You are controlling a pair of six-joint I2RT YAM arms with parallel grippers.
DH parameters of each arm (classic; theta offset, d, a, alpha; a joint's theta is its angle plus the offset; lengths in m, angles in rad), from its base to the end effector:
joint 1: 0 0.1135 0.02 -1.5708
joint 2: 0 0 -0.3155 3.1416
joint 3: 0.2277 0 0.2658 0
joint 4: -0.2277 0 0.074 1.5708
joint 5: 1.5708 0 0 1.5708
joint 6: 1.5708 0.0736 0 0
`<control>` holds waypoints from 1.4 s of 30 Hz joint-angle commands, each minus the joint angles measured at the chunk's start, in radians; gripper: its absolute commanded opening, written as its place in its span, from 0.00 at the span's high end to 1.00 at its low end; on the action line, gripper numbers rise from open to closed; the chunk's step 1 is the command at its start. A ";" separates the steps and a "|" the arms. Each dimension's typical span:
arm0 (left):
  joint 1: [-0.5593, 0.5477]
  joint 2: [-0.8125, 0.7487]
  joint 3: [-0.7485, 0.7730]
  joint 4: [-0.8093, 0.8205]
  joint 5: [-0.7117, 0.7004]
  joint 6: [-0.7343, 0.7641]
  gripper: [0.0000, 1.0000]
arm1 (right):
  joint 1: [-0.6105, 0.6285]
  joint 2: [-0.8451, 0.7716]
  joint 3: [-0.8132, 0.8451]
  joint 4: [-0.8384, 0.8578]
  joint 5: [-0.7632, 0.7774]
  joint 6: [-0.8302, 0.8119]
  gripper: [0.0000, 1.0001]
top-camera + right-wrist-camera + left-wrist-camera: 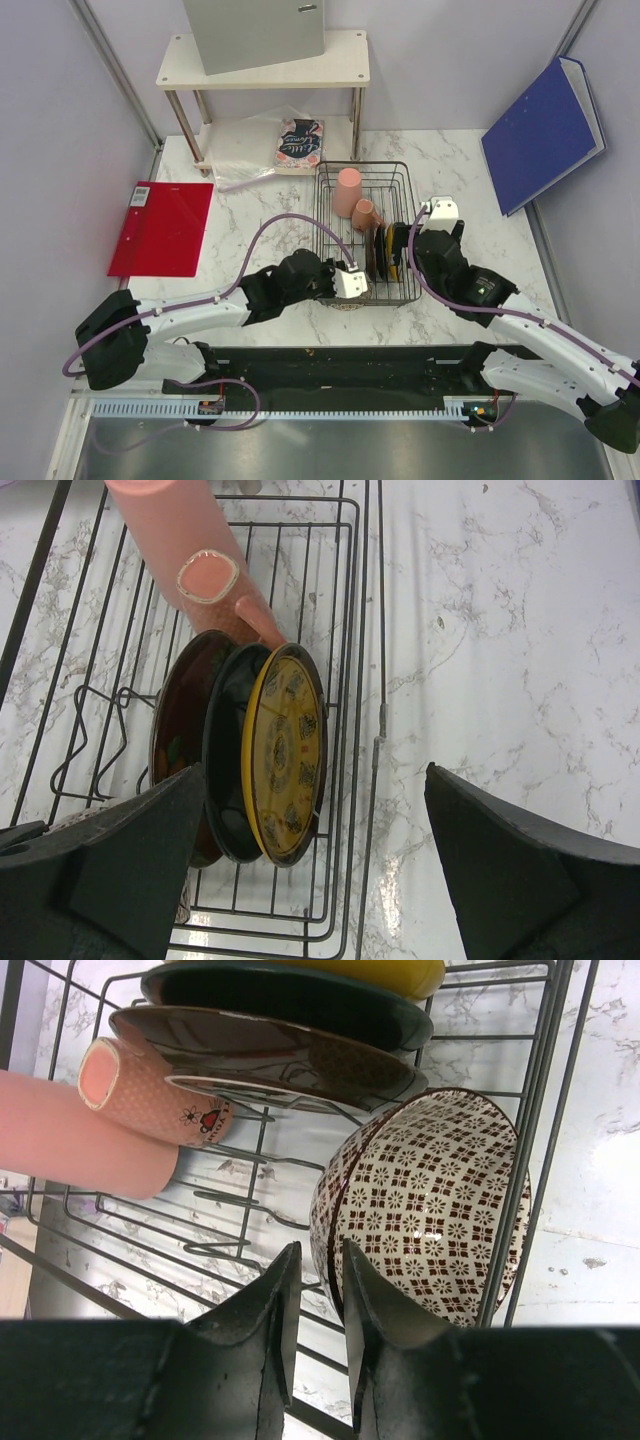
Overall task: Unload the mixed dishes from the dish rack
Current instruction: Pick up the bowl from the dish rack.
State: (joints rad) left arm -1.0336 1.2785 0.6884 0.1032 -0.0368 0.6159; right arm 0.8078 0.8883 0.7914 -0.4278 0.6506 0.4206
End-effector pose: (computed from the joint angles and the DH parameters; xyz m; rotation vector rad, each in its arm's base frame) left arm 0.1600 -0.2633 0.2523 1.5006 1.4180 -0.2206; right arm 0.1699 0.1132 0.3266 -0.0030 1.9825 0.1103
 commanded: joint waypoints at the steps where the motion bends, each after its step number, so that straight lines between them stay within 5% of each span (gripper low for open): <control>1: 0.003 -0.010 -0.016 0.047 -0.026 -0.034 0.69 | 0.001 0.000 -0.006 0.006 0.003 0.017 0.02; 8: 0.001 0.019 -0.013 0.052 -0.044 -0.030 0.72 | 0.002 0.003 -0.014 0.008 0.004 0.020 0.02; 12: 0.003 0.019 -0.009 0.047 -0.041 -0.033 0.98 | 0.001 0.001 -0.015 0.008 0.009 0.020 0.02; 24: -0.005 -0.051 0.019 0.027 -0.104 -0.062 0.98 | 0.001 0.012 -0.014 0.009 0.007 0.021 0.02; 42: -0.198 0.028 -0.188 0.704 -0.485 0.194 0.98 | 0.001 0.031 -0.031 0.032 0.021 0.040 0.02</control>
State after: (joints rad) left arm -1.1923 1.2743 0.5095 0.4324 -0.3935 0.6880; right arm 0.8078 0.9203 0.7734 -0.4210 0.6514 0.4427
